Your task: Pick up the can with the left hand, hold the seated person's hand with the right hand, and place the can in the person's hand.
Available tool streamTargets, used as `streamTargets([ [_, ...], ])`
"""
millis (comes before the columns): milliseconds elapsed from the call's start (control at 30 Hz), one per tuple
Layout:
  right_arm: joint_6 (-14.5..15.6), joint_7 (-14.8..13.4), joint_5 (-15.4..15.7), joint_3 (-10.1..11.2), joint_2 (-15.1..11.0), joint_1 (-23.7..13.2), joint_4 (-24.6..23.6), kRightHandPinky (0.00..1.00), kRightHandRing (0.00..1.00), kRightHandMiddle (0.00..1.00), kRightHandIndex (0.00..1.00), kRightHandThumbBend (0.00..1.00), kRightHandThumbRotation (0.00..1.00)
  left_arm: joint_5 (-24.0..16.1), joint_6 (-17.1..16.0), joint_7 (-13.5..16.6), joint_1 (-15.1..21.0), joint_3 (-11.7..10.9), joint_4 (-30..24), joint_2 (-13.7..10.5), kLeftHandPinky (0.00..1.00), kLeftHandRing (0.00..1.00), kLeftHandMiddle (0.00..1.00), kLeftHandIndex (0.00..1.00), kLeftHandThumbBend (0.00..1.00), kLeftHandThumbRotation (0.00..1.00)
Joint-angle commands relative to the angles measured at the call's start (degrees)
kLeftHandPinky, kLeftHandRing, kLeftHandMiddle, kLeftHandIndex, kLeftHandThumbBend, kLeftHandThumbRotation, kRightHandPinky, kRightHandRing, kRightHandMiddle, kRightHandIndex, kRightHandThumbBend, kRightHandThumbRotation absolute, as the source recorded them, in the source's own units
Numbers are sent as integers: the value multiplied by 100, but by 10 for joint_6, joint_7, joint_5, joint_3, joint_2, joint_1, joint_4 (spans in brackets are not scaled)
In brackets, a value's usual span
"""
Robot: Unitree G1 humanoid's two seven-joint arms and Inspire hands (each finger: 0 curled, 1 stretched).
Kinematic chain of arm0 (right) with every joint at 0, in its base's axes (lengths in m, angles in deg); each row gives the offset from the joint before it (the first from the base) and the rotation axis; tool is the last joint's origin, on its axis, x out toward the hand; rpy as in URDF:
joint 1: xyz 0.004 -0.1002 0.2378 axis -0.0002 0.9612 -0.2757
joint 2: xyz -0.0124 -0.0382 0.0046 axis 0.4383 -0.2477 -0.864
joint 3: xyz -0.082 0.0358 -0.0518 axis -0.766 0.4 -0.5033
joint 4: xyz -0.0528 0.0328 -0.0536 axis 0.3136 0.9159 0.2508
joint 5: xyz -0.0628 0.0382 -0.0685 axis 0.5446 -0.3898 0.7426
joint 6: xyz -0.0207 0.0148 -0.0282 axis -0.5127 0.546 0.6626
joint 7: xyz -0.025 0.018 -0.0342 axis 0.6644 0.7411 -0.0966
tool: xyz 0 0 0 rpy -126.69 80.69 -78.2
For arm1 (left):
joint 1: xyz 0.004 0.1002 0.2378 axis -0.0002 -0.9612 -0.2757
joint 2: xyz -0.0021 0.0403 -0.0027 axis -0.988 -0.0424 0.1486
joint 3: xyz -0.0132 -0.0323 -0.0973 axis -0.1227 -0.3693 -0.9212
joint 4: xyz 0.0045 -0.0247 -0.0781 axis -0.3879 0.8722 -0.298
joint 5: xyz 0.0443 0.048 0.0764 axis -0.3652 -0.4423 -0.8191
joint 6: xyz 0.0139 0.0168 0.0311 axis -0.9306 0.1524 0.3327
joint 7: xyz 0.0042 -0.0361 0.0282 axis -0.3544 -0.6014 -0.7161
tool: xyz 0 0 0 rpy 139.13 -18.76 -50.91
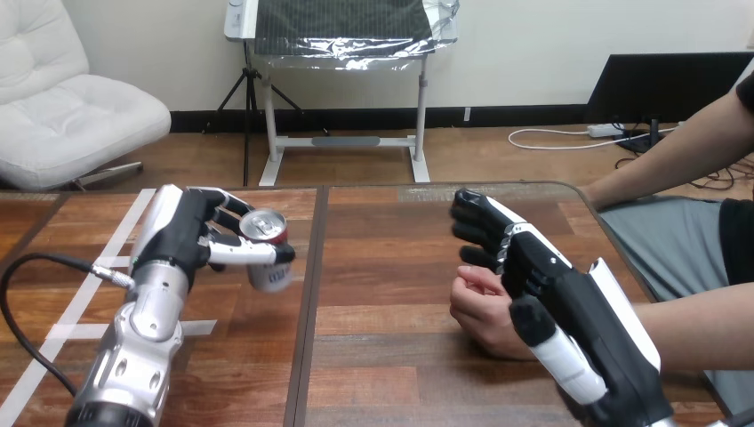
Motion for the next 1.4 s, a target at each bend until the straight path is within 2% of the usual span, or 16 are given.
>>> streamTargets([
  [0, -58, -16, 37, 60, -40, -135, 62, 87, 92, 92, 90, 93, 89, 16, 39, -57, 26, -10, -218, -25, 29, 34, 39, 43, 76, 0],
  [300, -75, -14, 61, 75, -77, -181, 118, 85, 91, 92, 90, 90, 87, 11, 72, -83, 18, -12, -265, -23, 30, 35, 40, 43, 77, 0],
  [467, -63, -16, 78, 82, -101, -205, 144, 84, 91, 92, 90, 91, 84, 9, 80, -93, 13, -13, -287, -22, 30, 35, 40, 43, 78, 0],
  [700, -59, -9, 79, 86, -124, -231, 176, 82, 90, 92, 90, 94, 79, 6, 86, -101, 8, -14, -305, -20, 29, 34, 39, 43, 77, 0],
  [833, -76, -10, 91, 88, -141, -254, 206, 80, 89, 92, 91, 94, 76, -2, 94, -101, 6, -12, -316, -19, 29, 34, 39, 43, 77, 0],
  [1033, -86, -16, 109, 87, -159, -277, 231, 75, 87, 91, 90, 93, 74, -5, 97, -105, 4, -12, -324, -18, 29, 34, 40, 43, 77, 0],
  [1367, -96, -17, 117, 89, -177, -306, 263, 69, 85, 91, 90, 92, 71, -5, 105, -111, 1, -11, -337, -17, 28, 34, 40, 43, 76, 0],
])
